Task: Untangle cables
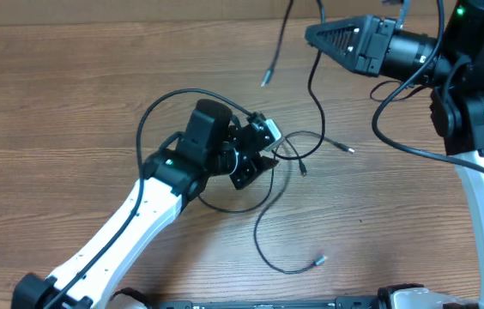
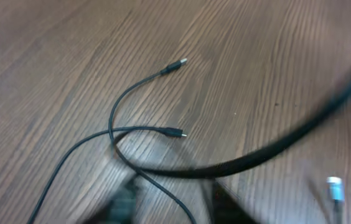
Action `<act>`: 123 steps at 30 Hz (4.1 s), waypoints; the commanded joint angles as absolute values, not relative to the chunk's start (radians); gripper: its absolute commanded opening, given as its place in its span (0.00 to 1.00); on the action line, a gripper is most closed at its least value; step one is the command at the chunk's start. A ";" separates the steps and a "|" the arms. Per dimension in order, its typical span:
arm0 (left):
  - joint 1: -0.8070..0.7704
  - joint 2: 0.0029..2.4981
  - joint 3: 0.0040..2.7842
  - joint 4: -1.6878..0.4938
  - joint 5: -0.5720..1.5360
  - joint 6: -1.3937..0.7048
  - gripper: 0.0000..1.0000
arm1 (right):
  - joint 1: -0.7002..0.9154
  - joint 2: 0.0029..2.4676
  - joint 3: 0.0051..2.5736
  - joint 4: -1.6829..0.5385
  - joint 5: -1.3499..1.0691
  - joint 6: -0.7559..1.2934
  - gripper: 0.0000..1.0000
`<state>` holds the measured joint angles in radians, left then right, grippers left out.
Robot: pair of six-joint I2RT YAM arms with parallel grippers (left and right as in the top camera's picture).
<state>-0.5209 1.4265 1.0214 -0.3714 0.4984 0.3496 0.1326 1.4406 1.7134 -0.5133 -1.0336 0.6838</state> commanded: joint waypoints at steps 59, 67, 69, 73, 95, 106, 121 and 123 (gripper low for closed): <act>-0.450 1.470 1.010 -0.028 0.902 0.154 0.04 | 0.107 1.429 1.742 -0.283 -1.169 0.980 0.04; -0.344 1.431 1.010 -0.029 1.050 0.118 0.04 | 0.023 1.442 1.741 -0.550 -1.176 0.607 0.60; -0.313 1.407 1.010 -0.029 1.079 0.106 0.04 | 0.021 1.453 1.741 -0.656 -1.166 0.520 0.42; -0.274 1.359 1.010 -0.049 1.098 0.107 0.04 | 0.021 1.484 1.741 -0.789 -1.134 0.422 0.55; -0.260 1.123 1.010 -0.131 1.209 -0.150 0.23 | 0.112 1.764 1.568 -1.201 -0.472 0.123 0.98; -0.260 1.067 1.010 -0.136 1.117 -0.271 0.13 | 0.255 1.895 1.555 -0.781 -0.540 0.477 0.96; -0.260 0.839 1.010 -0.367 0.629 -0.271 0.20 | 0.466 2.082 1.555 -0.439 -0.309 1.179 0.52; -0.260 0.816 1.010 -0.392 0.617 -0.261 0.22 | 0.490 2.102 1.555 -0.366 -0.307 1.183 0.55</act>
